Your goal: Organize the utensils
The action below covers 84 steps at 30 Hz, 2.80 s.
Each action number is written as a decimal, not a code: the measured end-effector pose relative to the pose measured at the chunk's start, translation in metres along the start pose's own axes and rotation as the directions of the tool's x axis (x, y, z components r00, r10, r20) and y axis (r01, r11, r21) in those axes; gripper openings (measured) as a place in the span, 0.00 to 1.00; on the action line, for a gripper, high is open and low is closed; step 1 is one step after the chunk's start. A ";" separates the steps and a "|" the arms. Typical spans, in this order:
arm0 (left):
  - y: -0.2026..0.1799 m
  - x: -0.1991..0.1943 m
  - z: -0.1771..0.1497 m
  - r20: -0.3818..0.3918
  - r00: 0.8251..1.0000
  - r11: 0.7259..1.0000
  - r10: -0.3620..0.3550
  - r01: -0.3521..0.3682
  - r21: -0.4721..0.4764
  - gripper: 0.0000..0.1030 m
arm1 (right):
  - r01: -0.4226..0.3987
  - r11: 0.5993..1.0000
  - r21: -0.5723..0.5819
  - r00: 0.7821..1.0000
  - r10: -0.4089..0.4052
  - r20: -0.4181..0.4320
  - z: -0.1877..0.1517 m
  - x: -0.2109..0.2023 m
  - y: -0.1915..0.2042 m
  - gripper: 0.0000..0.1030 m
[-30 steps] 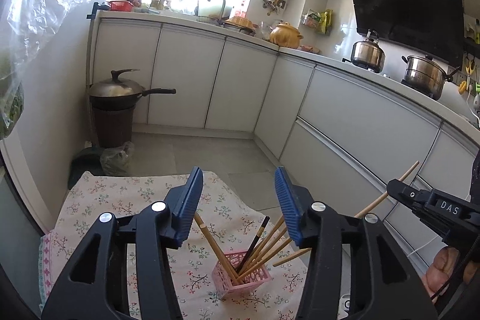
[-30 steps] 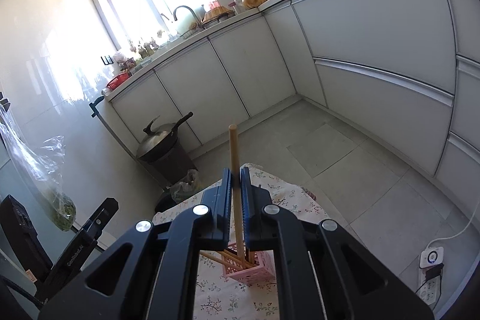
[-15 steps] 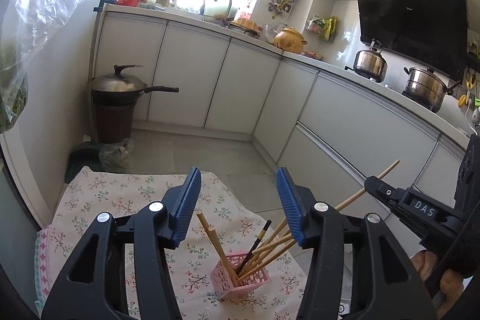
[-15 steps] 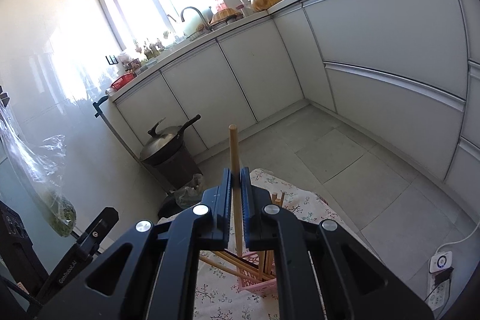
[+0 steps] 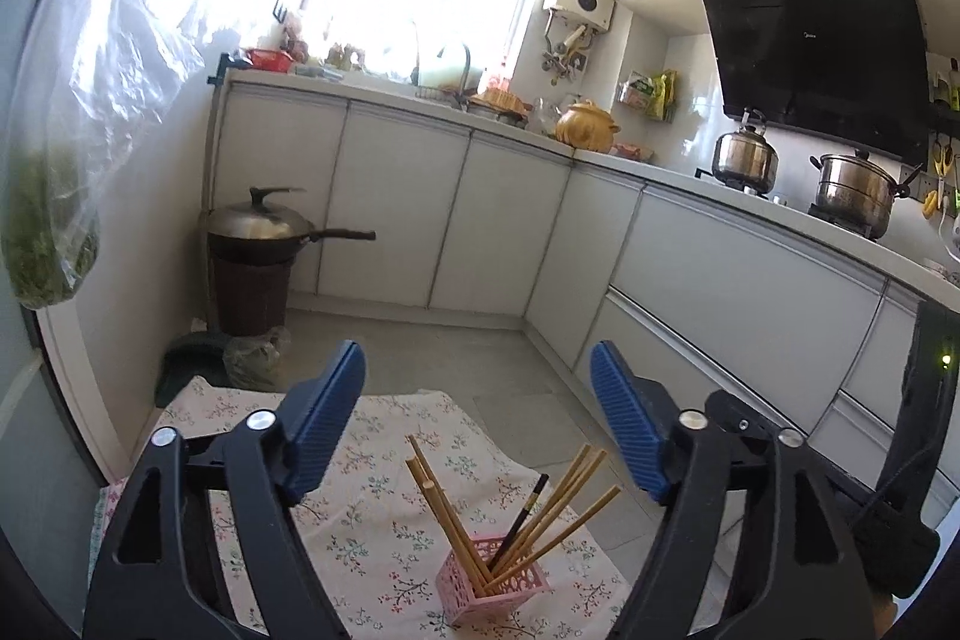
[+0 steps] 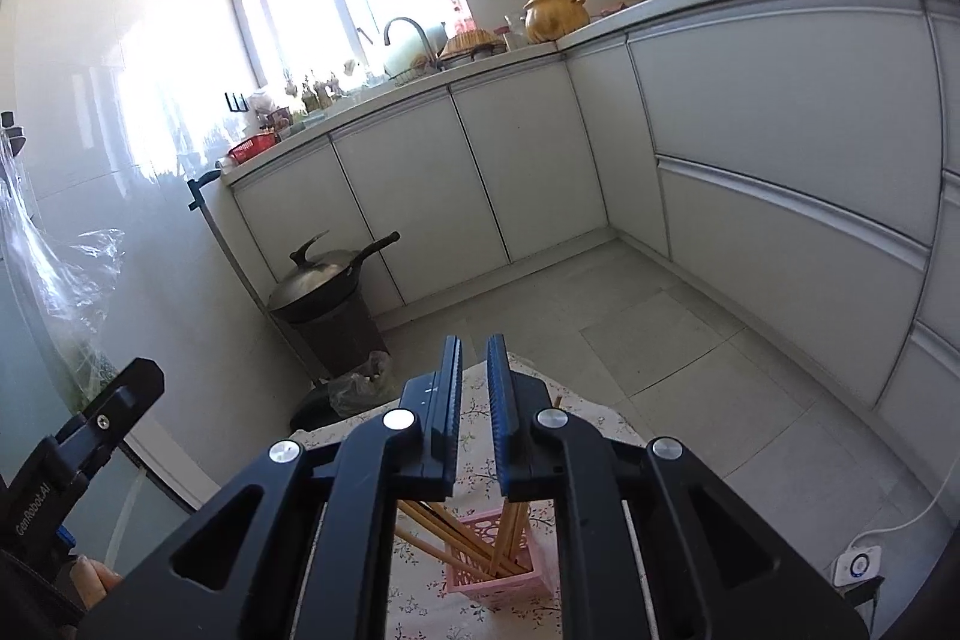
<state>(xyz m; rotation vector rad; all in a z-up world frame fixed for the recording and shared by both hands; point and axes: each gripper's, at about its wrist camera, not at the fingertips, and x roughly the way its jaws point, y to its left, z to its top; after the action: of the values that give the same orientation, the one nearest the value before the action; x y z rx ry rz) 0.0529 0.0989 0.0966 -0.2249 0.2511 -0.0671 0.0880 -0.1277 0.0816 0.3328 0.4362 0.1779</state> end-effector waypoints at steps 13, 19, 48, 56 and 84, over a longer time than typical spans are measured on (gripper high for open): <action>-0.025 -0.028 0.002 0.065 0.985 0.985 0.161 -0.164 0.044 0.93 | 0.143 0.984 -0.105 0.986 -0.132 0.106 0.000 -0.058 -0.006 0.76; -0.039 -0.038 -0.003 0.105 0.971 0.970 0.215 -0.225 0.095 0.93 | 0.232 0.966 -0.112 0.966 -0.215 0.143 -0.001 -0.071 -0.014 0.94; -0.058 -0.019 -0.026 -0.020 0.975 0.959 0.221 -0.213 0.188 0.93 | 0.324 0.939 -0.113 0.943 -0.311 0.119 -0.014 -0.083 -0.033 0.94; -0.058 -0.020 -0.025 -0.018 0.976 0.961 0.217 -0.210 0.181 0.93 | 0.335 0.935 -0.117 0.939 -0.320 0.125 -0.015 -0.084 -0.033 0.94; -0.062 -0.009 -0.032 -0.048 0.975 0.959 0.219 -0.206 0.194 0.93 | 0.351 0.930 -0.113 0.935 -0.342 0.090 -0.014 -0.079 -0.045 0.94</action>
<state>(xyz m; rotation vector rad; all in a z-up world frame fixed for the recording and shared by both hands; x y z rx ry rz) 0.0338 0.0324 0.0826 -0.0067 0.3345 0.1146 0.0159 -0.1842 0.0841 0.1313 0.4061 -0.1513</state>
